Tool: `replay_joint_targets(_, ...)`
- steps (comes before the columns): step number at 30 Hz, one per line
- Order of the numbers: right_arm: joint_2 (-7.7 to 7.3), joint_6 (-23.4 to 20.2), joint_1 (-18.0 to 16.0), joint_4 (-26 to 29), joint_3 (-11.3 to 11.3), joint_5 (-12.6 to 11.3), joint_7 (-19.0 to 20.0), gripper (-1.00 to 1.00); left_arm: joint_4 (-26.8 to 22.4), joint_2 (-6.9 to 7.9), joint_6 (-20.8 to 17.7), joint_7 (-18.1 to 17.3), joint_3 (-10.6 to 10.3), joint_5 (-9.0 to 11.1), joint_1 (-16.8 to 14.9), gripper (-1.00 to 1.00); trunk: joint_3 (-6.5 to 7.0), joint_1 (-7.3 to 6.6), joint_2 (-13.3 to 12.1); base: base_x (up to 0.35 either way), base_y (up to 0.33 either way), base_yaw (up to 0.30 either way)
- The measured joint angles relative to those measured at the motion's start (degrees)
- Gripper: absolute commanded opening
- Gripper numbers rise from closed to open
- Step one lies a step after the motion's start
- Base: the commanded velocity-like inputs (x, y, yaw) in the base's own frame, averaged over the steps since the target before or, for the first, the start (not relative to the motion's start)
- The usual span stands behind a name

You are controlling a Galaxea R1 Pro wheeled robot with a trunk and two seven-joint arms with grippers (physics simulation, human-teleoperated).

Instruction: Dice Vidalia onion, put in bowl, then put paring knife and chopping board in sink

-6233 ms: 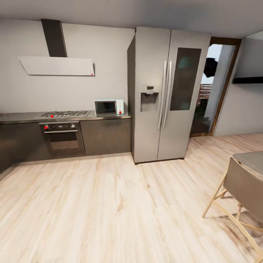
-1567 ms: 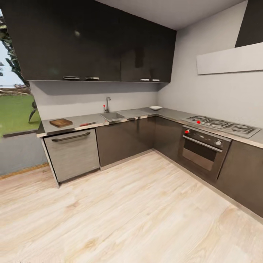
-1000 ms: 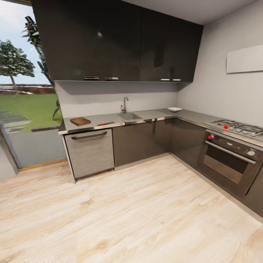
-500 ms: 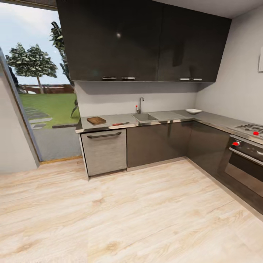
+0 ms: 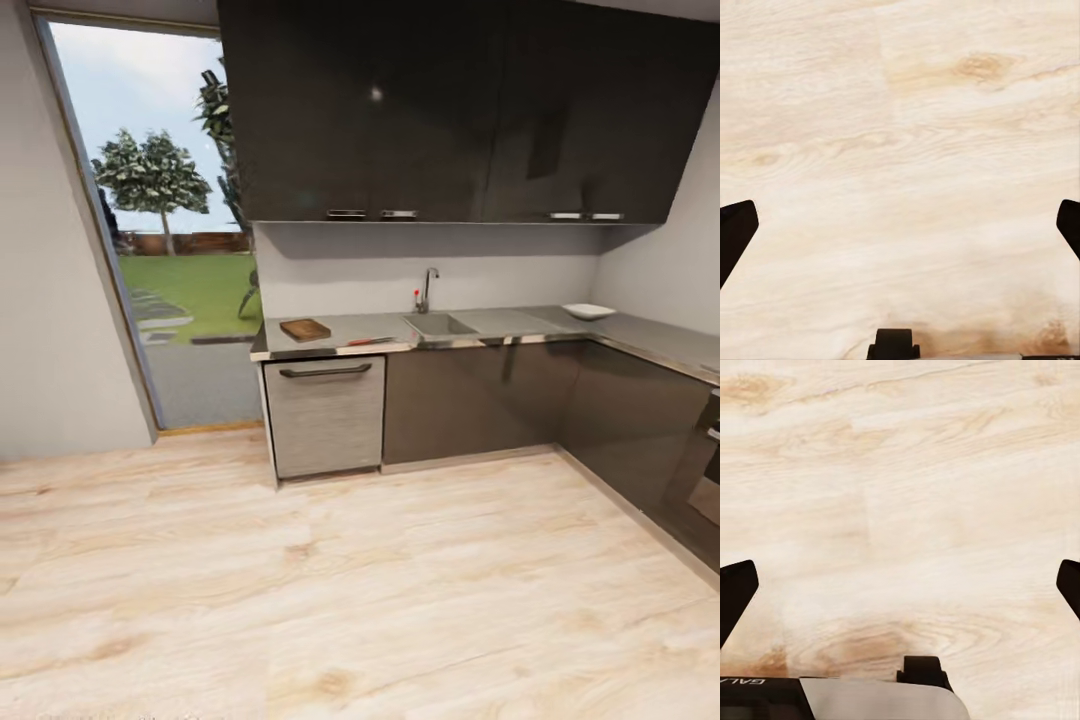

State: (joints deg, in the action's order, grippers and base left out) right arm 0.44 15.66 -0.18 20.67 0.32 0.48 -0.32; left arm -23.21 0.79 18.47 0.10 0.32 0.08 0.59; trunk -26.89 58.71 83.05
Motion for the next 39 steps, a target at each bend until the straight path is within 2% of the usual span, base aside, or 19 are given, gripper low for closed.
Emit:
replay_joint_targets(18,0.00,0.00,-0.01,0.00,0.08,0.00,0.00,1.00,-0.01,0.08,0.00,0.00,0.00,0.00,0.00,1.00,0.00,0.00,0.00,0.114,0.000,0.234)
replay_joint_targets(31,-0.03,0.00,0.00,0.00,0.08,0.00,0.00,1.00,0.01,0.17,0.00,0.01,0.00,-0.01,0.00,1.00,0.00,-0.02,0.01,0.227,-0.158,0.013)
replay_joint_targets(39,-0.01,0.00,0.01,0.00,0.08,0.00,0.07,1.00,0.05,0.23,0.00,0.02,0.08,0.00,0.00,1.00,0.00,-0.02,0.01,0.318,-0.011,0.012)
